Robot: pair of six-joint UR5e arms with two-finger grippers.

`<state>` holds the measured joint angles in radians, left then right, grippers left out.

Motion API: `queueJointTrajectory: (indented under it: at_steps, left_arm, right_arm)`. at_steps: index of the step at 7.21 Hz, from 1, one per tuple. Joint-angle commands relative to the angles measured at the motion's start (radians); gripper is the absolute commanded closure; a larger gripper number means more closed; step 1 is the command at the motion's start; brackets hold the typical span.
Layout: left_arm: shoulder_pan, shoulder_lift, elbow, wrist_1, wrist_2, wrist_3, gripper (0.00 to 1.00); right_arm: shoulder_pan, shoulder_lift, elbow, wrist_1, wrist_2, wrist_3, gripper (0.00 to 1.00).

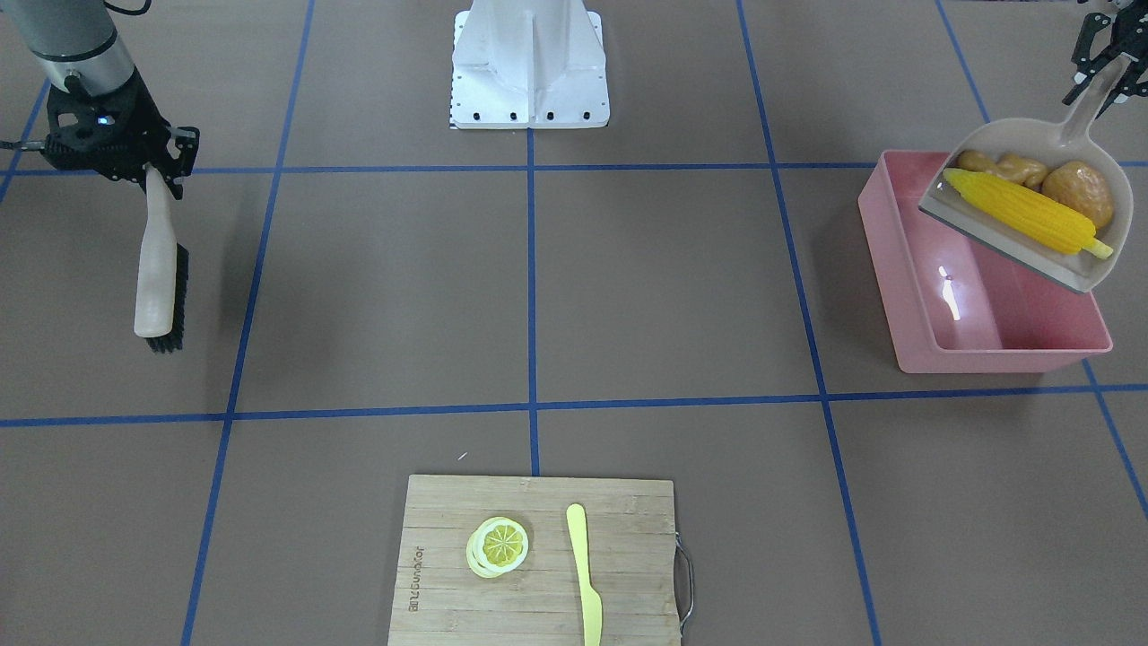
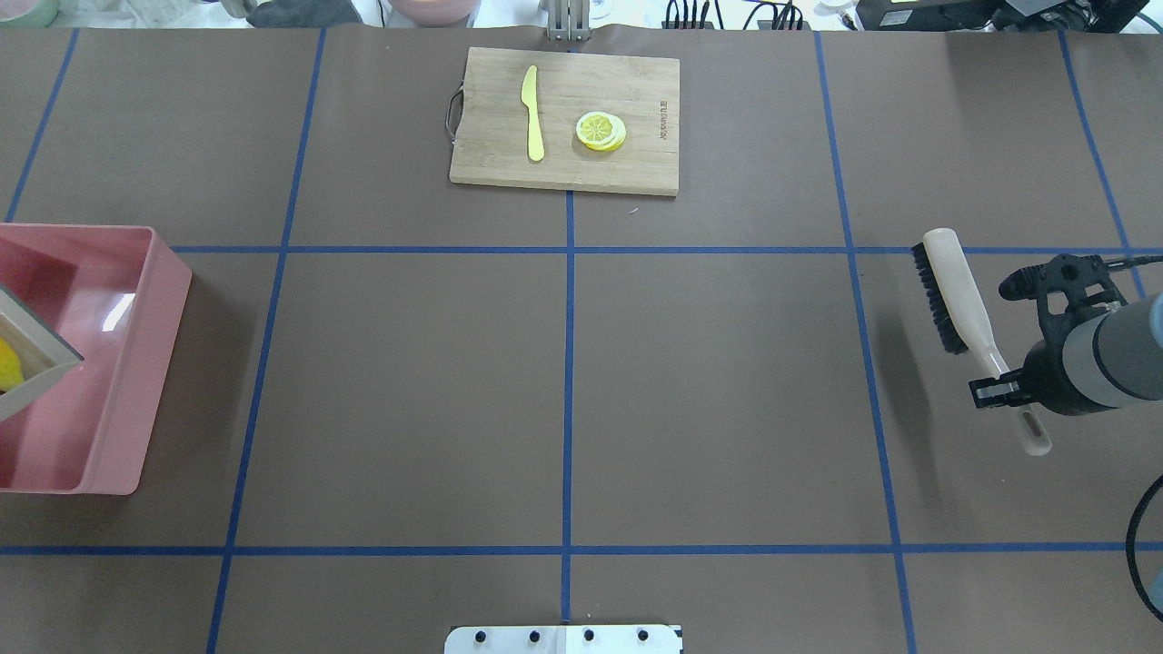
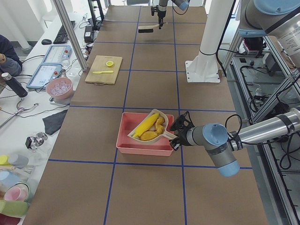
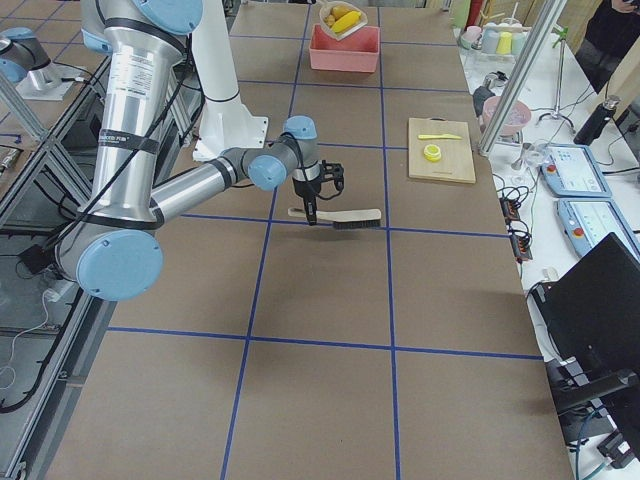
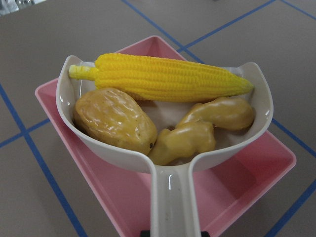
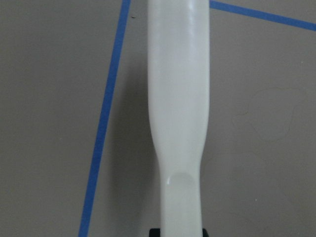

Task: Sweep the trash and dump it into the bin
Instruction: 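Tip the dustpan into the pink bin with the left gripper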

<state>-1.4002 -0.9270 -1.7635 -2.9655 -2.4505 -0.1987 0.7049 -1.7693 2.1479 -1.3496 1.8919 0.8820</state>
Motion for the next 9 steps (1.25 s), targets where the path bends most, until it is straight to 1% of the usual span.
queueJointTrajectory:
  at_steps: [1, 2, 3, 4, 5, 7, 9]
  left_arm:
    - [-0.017, 0.052, -0.094, 0.237, -0.027, 0.161, 0.98]
    - [-0.017, 0.06, -0.131, 0.308, -0.027, 0.192, 0.99]
    - [-0.017, 0.077, -0.163, 0.36, -0.027, 0.234, 1.0]
    - [-0.019, 0.103, -0.213, 0.466, -0.027, 0.336, 1.0]
    - [-0.043, 0.106, -0.24, 0.552, -0.027, 0.416, 1.0]
    - [-0.057, 0.108, -0.283, 0.661, -0.015, 0.476, 1.0]
    - [-0.091, 0.111, -0.336, 0.828, -0.013, 0.623, 1.0]
  right_arm:
    - [0.018, 0.002, -0.127, 0.16, 0.009, 0.069, 1.0]
    - [0.021, 0.004, -0.161, 0.211, 0.024, 0.089, 1.0]
    - [0.019, 0.011, -0.183, 0.227, 0.029, 0.112, 1.0]
    - [0.019, 0.013, -0.19, 0.228, 0.035, 0.112, 1.0]
    - [0.018, 0.014, -0.191, 0.228, 0.047, 0.112, 1.0]
    - [0.018, 0.017, -0.192, 0.228, 0.075, 0.112, 1.0]
    - [0.018, 0.022, -0.2, 0.228, 0.079, 0.114, 1.0]
